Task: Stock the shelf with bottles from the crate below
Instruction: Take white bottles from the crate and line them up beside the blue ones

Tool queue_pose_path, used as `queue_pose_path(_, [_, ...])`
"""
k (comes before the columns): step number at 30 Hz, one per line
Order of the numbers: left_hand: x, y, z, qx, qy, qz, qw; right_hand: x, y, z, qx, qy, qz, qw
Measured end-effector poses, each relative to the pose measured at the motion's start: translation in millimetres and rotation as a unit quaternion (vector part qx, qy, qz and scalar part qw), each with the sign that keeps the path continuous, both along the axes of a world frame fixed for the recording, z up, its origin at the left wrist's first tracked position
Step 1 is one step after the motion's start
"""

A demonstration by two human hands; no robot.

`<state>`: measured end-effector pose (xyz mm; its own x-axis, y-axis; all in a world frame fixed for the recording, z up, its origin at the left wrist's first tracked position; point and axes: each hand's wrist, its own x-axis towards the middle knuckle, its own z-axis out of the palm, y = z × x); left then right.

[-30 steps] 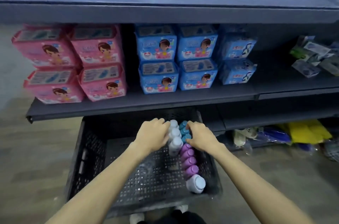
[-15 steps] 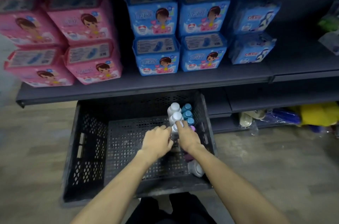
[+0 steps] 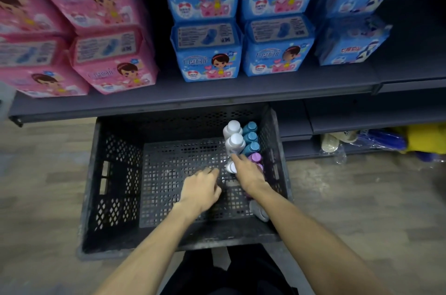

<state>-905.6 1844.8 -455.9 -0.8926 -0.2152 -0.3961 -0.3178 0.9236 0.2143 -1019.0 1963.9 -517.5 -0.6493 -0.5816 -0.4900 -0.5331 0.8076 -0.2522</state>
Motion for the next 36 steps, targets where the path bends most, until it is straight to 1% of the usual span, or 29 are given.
queue_pose_path(5, [0.9,-8.7,2.5,0.000,0.014,0.013,1.000,-0.1,5.7,4.0,-0.059,-0.017,-0.040,0.997])
queue_pose_path(11, [-6.7,-17.5,15.9,-0.003,0.032,0.004,0.999,-11.8,15.7,37.6,-0.141,0.013,-0.049,0.989])
queue_pose_path(14, [-12.0,-18.8,26.4,-0.003,0.055,-0.004,0.998,-16.1,13.6,55.2,-0.166,0.005,-0.064,0.984])
queue_pose_path(18, [-17.9,-22.0,40.0,-0.013,0.082,-0.016,0.996,-22.4,9.4,79.7,-0.160,0.024,-0.048,0.986])
queue_pose_path(21, [-22.1,-27.8,51.3,-0.026,0.101,-0.026,0.994,-28.4,7.9,103.9,-0.177,0.037,-0.033,0.983])
queue_pose_path(26, [-31.3,-38.7,77.6,-0.039,0.147,-0.035,0.988,-38.7,4.8,151.1,-0.241,0.084,0.009,0.967])
queue_pose_path(31, [-37.8,-52.5,107.0,-0.069,0.180,-0.055,0.980,-44.9,-2.0,188.5,-0.242,0.143,0.061,0.958])
queue_pose_path(36, [-45.4,-62.5,137.7,-0.089,0.206,-0.067,0.972,-48.9,-3.6,225.6,-0.278,0.170,0.069,0.943])
